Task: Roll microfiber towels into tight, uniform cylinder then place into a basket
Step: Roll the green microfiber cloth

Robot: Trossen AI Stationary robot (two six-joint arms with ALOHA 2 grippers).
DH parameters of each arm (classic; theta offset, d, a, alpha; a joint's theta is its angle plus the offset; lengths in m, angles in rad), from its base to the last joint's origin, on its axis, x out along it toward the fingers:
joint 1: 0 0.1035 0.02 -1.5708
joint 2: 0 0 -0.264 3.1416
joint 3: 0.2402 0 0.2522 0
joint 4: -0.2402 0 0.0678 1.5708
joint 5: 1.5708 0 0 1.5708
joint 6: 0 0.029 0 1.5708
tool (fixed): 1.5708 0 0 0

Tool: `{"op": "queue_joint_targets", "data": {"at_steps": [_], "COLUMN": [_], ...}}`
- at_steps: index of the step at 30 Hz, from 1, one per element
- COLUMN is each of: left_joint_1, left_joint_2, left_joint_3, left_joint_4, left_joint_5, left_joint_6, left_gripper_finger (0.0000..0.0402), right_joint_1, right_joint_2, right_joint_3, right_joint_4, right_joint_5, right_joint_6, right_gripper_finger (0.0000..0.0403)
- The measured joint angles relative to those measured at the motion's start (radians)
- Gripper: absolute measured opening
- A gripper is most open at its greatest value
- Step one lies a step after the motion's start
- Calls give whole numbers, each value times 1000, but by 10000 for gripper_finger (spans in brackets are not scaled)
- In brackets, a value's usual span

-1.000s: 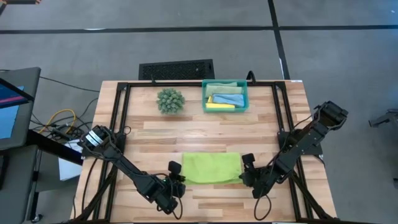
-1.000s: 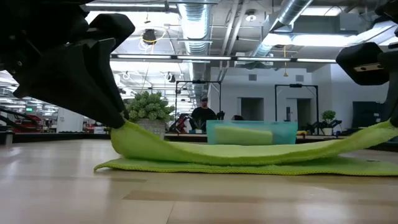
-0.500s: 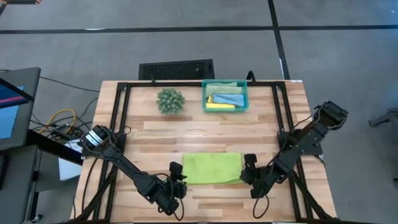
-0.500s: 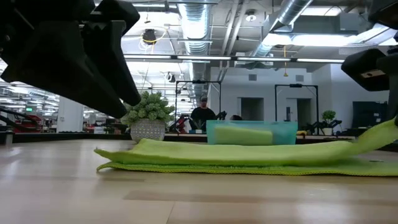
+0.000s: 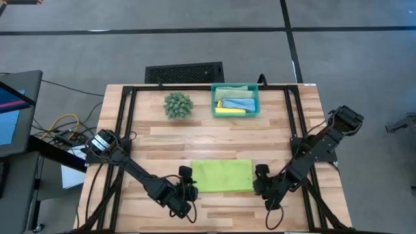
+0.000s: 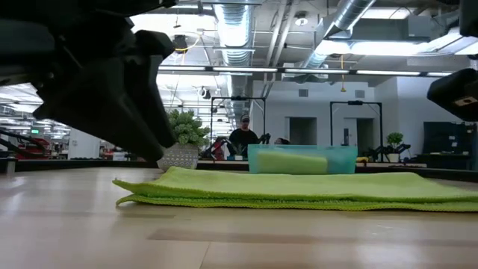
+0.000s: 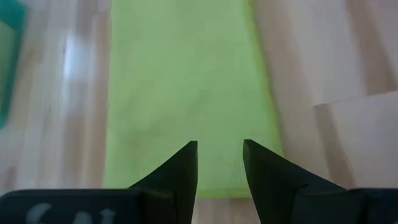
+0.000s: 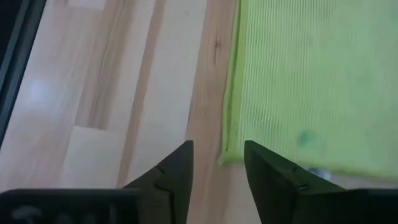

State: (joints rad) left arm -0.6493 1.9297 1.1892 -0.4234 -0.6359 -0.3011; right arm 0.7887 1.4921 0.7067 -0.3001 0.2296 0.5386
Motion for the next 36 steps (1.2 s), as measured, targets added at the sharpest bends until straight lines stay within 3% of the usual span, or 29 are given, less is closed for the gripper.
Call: {"op": "queue_joint_targets", "data": {"at_steps": [7, 13, 19, 23, 25, 28, 31, 34, 36], "left_joint_1": [41, 56, 59, 62, 62, 61, 77, 127, 165], "left_joint_2": [59, 83, 63, 33, 21, -2, -1, 2, 4], "left_joint_3": [0, 7, -3, 6, 19, 33, 28, -11, -52], "left_joint_4": [40, -5, -199, -316, -337, -299, -210, -77, -16], "left_joint_5": [139, 136, -88, -273, -309, -307, -285, -188, -116], "left_joint_6": [35, 42, 38, -82, -136, -166, -190, -175, -162], "left_gripper_finger": [112, 94, 81, 77, 77, 77, 77, 77, 77], "right_joint_1": [-71, -139, -174, -183, -183, -182, -185, -208, -230], "right_joint_2": [0, 0, 0, 0, 0, 0, 0, 0, 0], "right_joint_3": [-53, -118, -171, -171, -169, -149, -138, -142, -153], "right_joint_4": [112, 126, 302, 426, 470, 457, 395, 318, 268], "right_joint_5": [-1, -69, -164, -160, -157, -126, -11, 104, 98], "right_joint_6": [-83, -44, -72, -165, -231, -267, -241, -165, -117], "right_gripper_finger": [125, 82, 52, 42, 39, 37, 32, 25, 21]}}
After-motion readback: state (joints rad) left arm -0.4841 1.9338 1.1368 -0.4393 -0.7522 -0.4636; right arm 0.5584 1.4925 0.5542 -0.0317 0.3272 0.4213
